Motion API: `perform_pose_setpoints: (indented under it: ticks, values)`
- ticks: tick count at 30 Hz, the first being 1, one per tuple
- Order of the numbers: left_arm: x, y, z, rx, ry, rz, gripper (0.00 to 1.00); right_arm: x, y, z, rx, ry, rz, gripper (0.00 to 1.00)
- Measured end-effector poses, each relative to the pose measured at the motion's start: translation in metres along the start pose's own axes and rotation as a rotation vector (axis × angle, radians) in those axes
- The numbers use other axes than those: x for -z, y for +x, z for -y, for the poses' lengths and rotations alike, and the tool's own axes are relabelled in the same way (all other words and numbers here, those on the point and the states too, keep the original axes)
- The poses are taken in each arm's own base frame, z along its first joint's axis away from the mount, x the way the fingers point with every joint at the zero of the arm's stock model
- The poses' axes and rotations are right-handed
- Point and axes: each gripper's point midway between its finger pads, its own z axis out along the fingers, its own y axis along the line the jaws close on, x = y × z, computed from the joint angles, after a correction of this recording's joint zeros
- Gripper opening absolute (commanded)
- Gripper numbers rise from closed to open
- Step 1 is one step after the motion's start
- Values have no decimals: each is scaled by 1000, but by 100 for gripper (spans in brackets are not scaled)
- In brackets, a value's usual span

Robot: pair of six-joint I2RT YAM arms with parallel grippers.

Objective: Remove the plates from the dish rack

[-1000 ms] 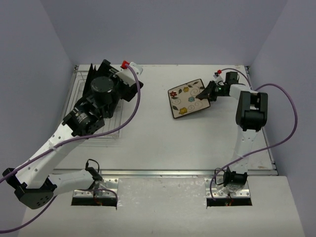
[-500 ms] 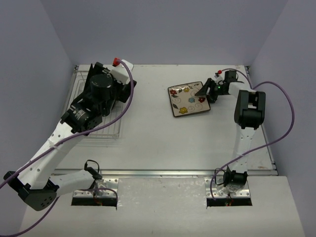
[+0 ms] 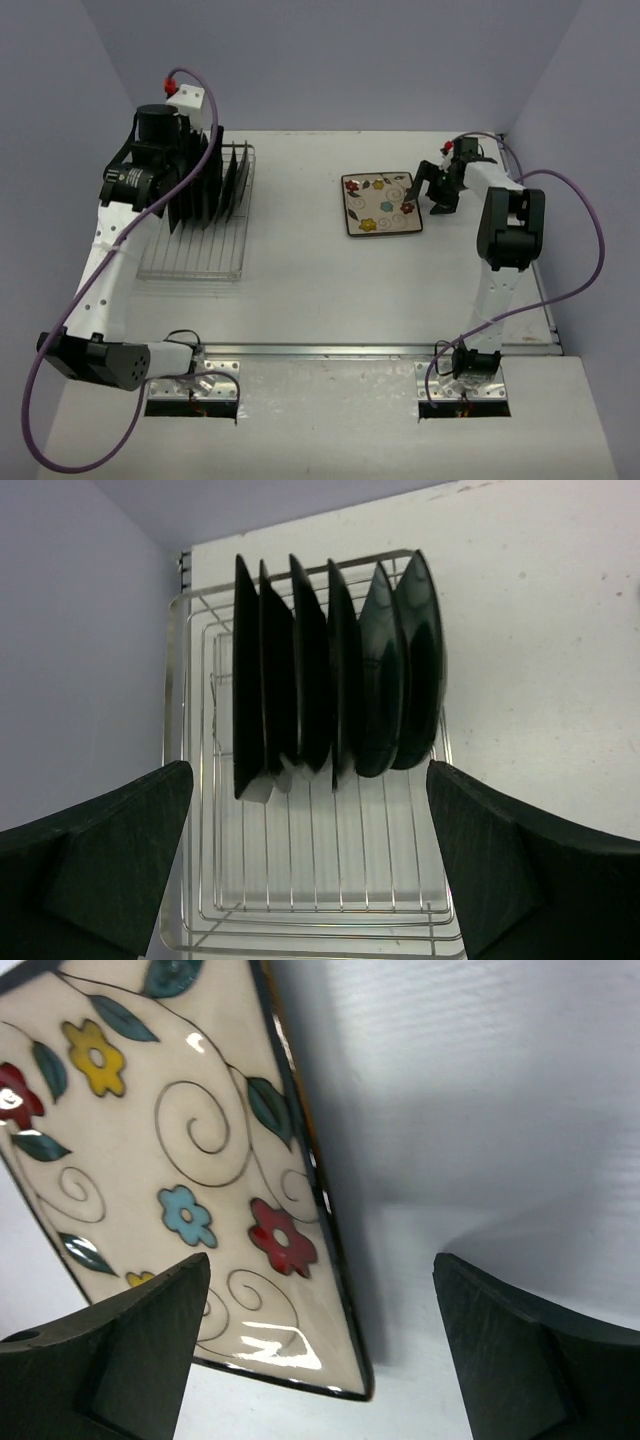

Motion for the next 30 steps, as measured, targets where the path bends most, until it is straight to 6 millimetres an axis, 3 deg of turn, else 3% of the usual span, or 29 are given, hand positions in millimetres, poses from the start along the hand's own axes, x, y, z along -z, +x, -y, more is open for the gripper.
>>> perform_pose_setpoints:
  ticks: [6,12,14,17,22,30]
  values:
    - [-28,18,-23,63,50,-157,72,30,-2,2,63,65,19,99]
    - [-55,20,-59,132,56,-252,44,91,-22,-28,174,37,145,99]
    - [-65,16,-72,142,47,-261,38,114,-18,-38,217,25,184,99]
    - [-83,19,-83,153,39,-292,36,141,-10,-52,266,2,226,99]
    - [-106,46,-81,146,65,-391,36,153,11,-59,299,-31,233,99]
    - [-130,82,-69,163,115,-517,36,140,39,-51,279,-48,154,99]
